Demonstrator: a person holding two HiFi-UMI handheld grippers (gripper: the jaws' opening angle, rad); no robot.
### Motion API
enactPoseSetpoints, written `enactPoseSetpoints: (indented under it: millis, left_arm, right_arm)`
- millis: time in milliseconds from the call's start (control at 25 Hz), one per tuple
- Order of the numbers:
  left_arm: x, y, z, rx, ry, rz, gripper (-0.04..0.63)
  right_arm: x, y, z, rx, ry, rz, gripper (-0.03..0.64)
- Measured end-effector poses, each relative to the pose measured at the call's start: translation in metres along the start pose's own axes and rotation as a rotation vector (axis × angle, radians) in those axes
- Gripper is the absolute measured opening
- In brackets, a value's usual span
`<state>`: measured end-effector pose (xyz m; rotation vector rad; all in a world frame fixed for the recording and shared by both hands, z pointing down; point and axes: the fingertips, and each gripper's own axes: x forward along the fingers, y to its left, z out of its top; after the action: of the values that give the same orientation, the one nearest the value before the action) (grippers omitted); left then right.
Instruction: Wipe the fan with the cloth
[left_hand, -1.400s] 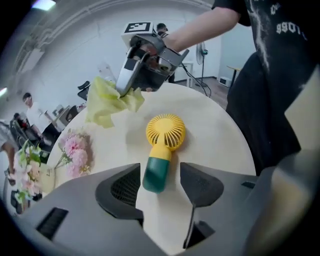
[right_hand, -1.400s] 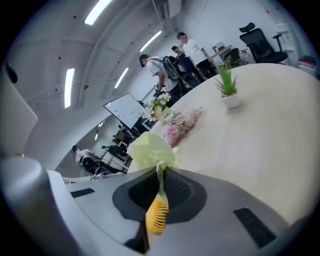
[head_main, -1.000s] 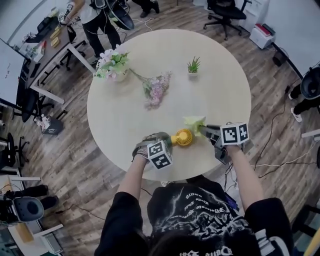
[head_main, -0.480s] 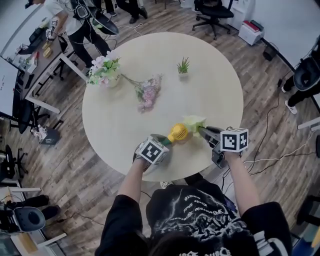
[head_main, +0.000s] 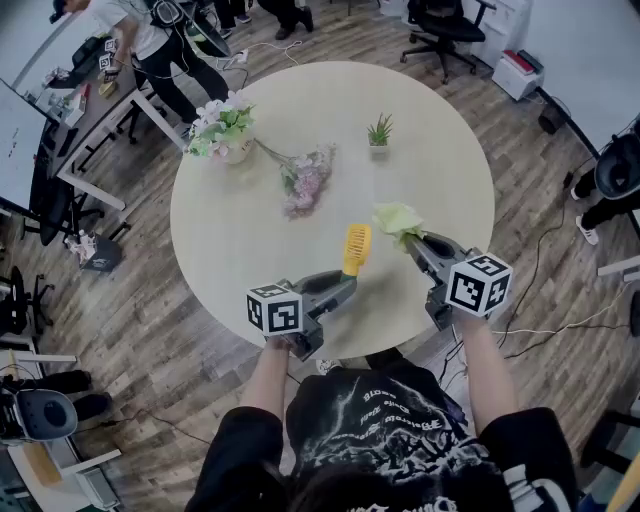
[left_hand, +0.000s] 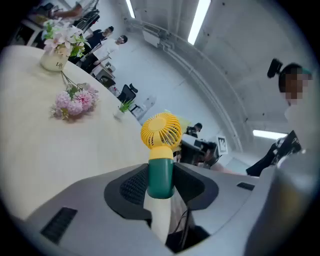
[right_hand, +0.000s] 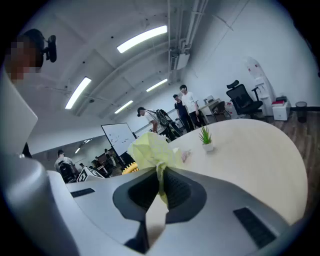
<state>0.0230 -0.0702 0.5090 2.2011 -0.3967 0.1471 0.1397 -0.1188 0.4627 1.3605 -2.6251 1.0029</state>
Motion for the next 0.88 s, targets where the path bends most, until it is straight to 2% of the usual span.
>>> enactPoseSetpoints:
  millis: [240,400,520,640,880]
  left_arm:
    - [-0.014,-0.057,0.041,-0.118,-0.25,-0.306,0.176]
    - [-0.029,-0.075,0.057,-0.161,-0.351,-0.416,0.176]
    - [-0.032,-0.079,0.057,-0.176,-0.369,-0.439,0.176]
    - [-0.03,-0.078,0.053,-0.168,-0.354,-0.409,0.175]
    - [-0.032,-0.075,0.058,-0.144,-0.369,-0.374,0.175]
  right_arm:
    - [-0.002,0.043,0.051,-0.166,-0.14,0.089,0.025]
    - [0.006,0.078,0.076,-0.312,-0.173,0.168,0.025]
    - [0.017,0.095,0.074,-0.488,-0.1,0.177,0.025]
    - [0.028,0.108,0.065,-0.617,-0.028,0.202,0.025]
    - [0.031,0.137,0.05,-0.682,0.019,0.34,0.025]
